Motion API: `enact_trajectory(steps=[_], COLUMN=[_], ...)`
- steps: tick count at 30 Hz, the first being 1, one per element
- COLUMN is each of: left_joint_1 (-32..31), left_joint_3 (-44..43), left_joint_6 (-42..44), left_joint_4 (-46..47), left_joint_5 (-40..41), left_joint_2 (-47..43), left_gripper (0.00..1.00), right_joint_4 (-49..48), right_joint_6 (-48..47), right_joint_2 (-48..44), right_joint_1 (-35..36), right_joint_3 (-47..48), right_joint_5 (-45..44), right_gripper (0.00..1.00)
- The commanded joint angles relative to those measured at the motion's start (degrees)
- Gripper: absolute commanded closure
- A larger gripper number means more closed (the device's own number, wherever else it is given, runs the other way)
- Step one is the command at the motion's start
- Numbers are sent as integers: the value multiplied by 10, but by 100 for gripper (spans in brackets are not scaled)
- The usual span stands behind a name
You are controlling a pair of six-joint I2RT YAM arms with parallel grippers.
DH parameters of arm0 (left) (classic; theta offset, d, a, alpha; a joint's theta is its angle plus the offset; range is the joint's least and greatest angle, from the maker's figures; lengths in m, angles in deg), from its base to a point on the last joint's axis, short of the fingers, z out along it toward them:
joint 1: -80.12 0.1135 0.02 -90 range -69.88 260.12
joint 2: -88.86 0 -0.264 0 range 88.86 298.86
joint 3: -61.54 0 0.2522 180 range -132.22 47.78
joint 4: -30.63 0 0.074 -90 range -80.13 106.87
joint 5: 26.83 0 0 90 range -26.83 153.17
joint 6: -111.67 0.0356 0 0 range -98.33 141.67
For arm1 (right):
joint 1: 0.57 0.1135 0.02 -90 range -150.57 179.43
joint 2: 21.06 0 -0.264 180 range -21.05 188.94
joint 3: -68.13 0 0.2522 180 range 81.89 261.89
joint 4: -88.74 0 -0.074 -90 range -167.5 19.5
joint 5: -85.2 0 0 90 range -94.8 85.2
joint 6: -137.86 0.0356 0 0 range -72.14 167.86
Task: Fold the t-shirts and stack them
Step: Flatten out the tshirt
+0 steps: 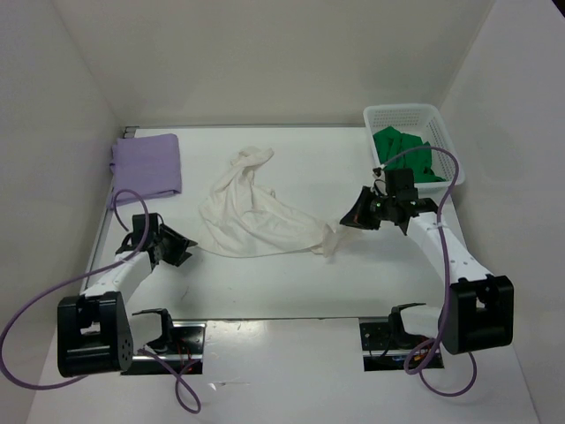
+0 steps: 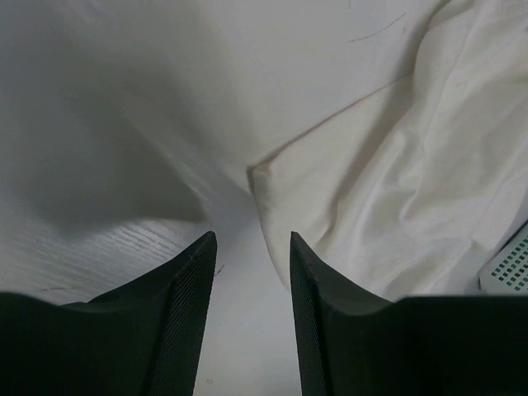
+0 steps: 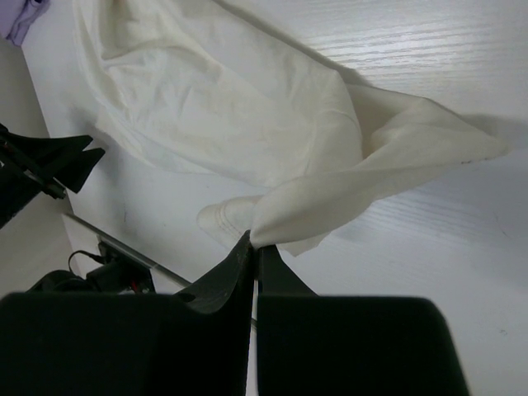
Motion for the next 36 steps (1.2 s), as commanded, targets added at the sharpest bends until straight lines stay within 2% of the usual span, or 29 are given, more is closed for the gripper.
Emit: enact_trajectory(steps=[1, 12, 15, 16, 19, 21, 23, 27, 32, 33, 35, 36], left_joint_1=[3, -3, -3, -3, -3, -3, -3, -3, 10, 16, 31, 37], left_joint_3=[-1, -30, -36, -47, -64, -94, -130, -259, -464, -558, -662, -761], left_joint_6=[-19, -2, -2, 3, 18, 33, 45, 56, 56, 61, 68, 68], left_joint_4=[58, 107, 114, 107, 80, 48, 27, -47, -70, -82, -105, -110], left_joint_5=[17, 36, 36, 30, 30, 30, 12, -48, -110, -118, -129, -135], left_joint_2=[11, 106, 121, 129, 109, 87, 58, 33, 59, 68, 104, 126], left_gripper=[52, 62, 72, 83, 96, 100, 100, 100, 100, 100, 100, 100], right_joint_4=[-26, -31, -46, -46, -46, -35, -21, 26, 47, 40, 40, 40], right_joint_6=[-16, -16, -4, -4, -4, -4, 3, 20, 57, 63, 77, 84], right_joint_2=[8, 30, 45, 50, 50, 50, 50, 14, -2, -2, 9, 17], right_joint_1=[-5, -5, -5, -5, -5, -5, -5, -5, -5, -5, -5, -5], right_joint_3=[32, 49, 54, 60, 77, 94, 130, 265, 433, 461, 570, 656], right_joint_5=[8, 32, 45, 45, 31, 25, 25, -3, -32, -32, -51, -51], right_gripper=[100, 100, 100, 100, 100, 100, 100, 100, 100, 100, 100, 100])
